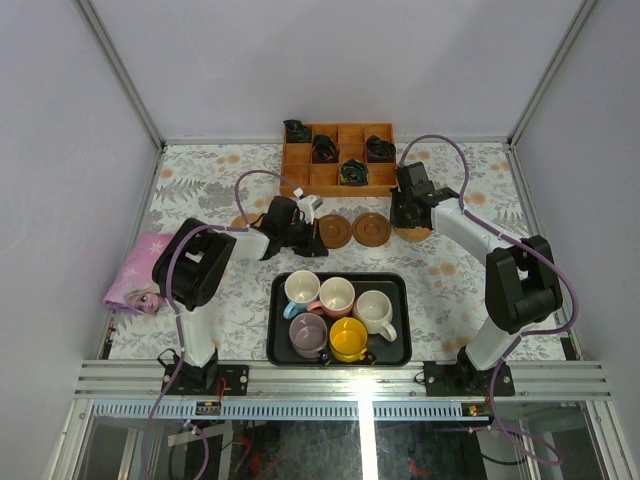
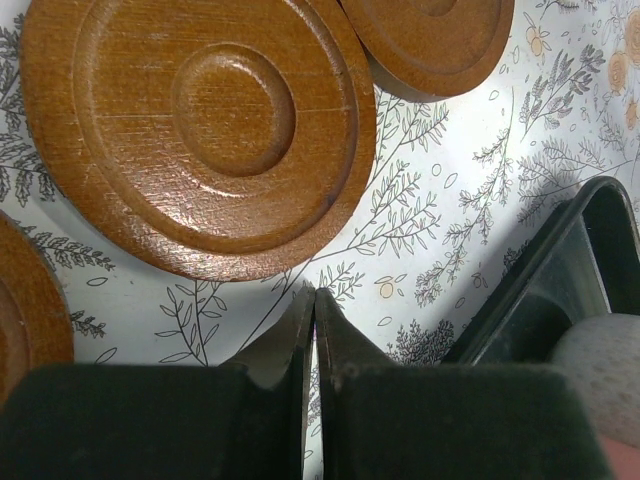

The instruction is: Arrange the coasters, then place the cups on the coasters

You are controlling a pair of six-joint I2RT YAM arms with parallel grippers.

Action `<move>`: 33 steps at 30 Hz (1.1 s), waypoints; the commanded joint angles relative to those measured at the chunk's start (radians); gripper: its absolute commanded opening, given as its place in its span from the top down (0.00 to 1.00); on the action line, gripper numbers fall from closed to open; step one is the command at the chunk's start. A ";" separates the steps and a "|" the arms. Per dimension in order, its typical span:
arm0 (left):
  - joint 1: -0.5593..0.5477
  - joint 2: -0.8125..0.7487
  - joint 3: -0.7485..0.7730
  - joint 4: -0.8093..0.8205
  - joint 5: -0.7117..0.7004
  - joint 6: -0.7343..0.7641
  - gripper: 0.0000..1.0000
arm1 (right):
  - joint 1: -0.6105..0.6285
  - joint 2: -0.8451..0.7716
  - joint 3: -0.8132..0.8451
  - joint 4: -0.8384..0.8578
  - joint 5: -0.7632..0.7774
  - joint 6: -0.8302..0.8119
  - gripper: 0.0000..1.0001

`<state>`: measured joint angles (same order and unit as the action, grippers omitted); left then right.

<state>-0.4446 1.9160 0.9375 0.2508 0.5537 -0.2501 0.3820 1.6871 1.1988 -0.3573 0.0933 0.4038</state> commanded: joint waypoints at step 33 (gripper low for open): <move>-0.003 0.049 0.032 0.028 -0.069 0.011 1.00 | 0.012 -0.029 0.032 -0.014 -0.007 -0.013 1.00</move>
<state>-0.4454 1.9511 0.9703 0.2935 0.5045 -0.2684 0.3840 1.6871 1.1992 -0.3599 0.0883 0.3996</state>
